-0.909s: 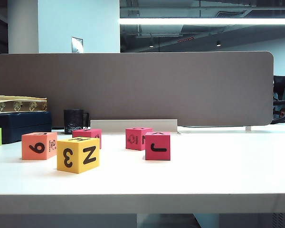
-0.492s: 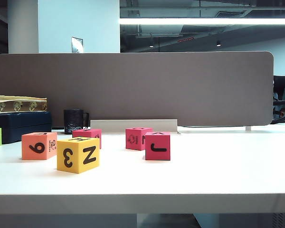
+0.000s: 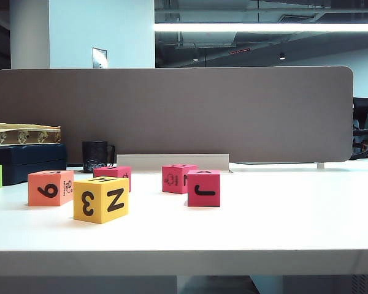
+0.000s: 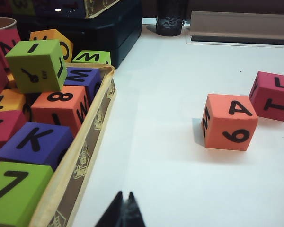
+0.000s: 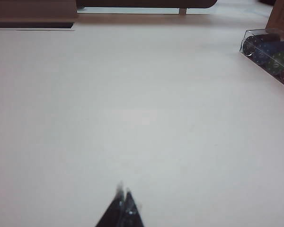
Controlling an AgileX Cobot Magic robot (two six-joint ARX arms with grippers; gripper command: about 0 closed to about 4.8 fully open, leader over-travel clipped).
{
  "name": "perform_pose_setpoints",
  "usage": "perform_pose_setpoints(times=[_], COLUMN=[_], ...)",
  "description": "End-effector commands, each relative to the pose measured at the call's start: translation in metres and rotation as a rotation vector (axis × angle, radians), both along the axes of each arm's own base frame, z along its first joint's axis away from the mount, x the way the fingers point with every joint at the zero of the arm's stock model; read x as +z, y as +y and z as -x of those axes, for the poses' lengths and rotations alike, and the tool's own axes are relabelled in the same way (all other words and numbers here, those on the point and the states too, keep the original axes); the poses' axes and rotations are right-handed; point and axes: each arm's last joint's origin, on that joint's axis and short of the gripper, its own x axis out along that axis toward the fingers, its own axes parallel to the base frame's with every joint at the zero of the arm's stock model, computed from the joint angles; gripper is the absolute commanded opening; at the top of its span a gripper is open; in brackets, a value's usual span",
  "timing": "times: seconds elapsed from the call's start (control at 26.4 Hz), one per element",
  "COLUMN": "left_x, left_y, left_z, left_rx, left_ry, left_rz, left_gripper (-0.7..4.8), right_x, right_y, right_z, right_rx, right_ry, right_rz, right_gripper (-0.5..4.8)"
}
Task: Select the appropriate blocks from the scattered letter blocks on the table and arrange them in a row to spell out "ALOHA".
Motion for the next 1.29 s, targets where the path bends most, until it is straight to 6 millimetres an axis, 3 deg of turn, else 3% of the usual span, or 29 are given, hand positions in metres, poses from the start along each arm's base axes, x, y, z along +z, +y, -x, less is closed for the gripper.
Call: perform_pose_setpoints(times=[0.04,0.15,0.27,0.53,0.91,1.06,1.29], left_x=[-0.001,-0.001,-0.001,-0.001,0.010,0.019,0.034], left_y=[0.000,0.000,0.000,-0.001,-0.007,-0.010,-0.010], left_z=[0.000,0.000,0.000,0.000,-0.001,0.000,0.004], left_rx=[-0.001,0.000,-0.001,-0.021,-0.229,-0.320,-0.307], left_ry=[0.014,0.014,0.014,0.013,-0.088,-0.164,-0.142], left_rz=[-0.003,-0.002,-0.002,0.024,0.231,0.289,0.381], left_gripper=[-0.05,-0.05,-0.05,-0.05,-0.05,-0.05,-0.05], right_x=[0.001,0.010,0.012,0.016,0.018,0.039,0.090], right_y=[0.000,0.003,0.006,0.009,0.011,0.011,0.011], right_z=[0.000,-0.001,-0.001,0.000,0.001,0.005,0.017], right_rx=[0.001,0.096,0.200,0.292,0.326,0.339,0.356], right_ry=[-0.032,-0.113,-0.129,-0.139,-0.109,-0.163,-0.257], right_rz=[-0.005,-0.149,-0.187,-0.290,-0.448,-0.453,-0.436], right_gripper=[-0.05,-0.05,-0.05,-0.05,-0.05,-0.05,-0.05])
